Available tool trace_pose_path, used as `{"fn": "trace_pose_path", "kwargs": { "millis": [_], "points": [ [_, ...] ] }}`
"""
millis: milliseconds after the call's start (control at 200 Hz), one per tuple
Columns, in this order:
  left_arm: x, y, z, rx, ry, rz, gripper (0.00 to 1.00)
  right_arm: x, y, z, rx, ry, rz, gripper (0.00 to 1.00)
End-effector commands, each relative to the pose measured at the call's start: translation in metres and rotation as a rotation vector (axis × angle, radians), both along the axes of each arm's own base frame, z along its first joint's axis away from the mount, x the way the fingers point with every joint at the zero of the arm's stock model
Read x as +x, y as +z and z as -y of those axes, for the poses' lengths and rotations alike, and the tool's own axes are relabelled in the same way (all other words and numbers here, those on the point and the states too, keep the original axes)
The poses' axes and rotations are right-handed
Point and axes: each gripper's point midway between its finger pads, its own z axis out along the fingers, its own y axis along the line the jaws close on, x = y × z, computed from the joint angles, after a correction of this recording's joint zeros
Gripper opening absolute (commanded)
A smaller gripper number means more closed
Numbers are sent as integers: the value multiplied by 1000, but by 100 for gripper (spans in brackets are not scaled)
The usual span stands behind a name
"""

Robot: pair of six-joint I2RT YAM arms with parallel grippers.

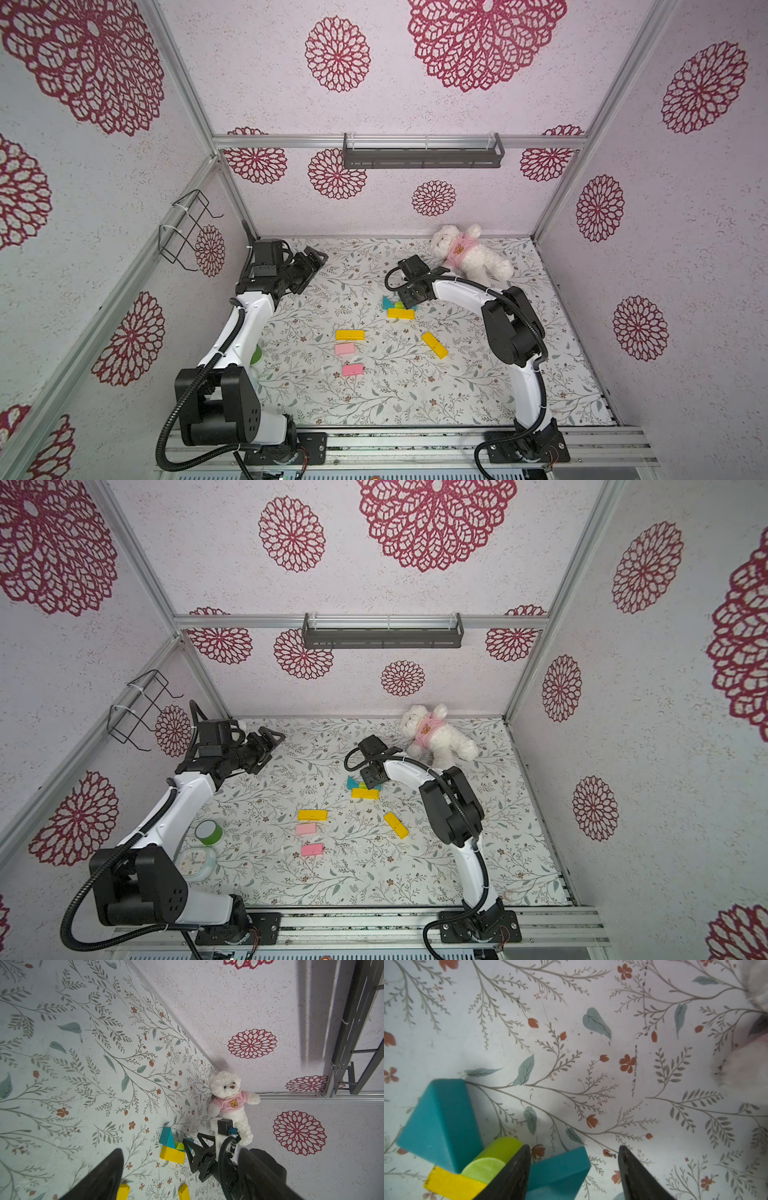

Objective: Assemble a carrot with building blocks
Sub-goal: Adjust the building block at the center of the board.

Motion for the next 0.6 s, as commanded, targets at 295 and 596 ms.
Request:
{"fn": "trace_pose_path", "kwargs": {
  "millis": [295,596],
  "points": [
    [3,3,2,-8,-4,15,88,2,34,-1,24,-1,60,67],
    [3,3,2,-8,-4,14,88,-2,38,-5,24,12,62,67]
  ]
}}
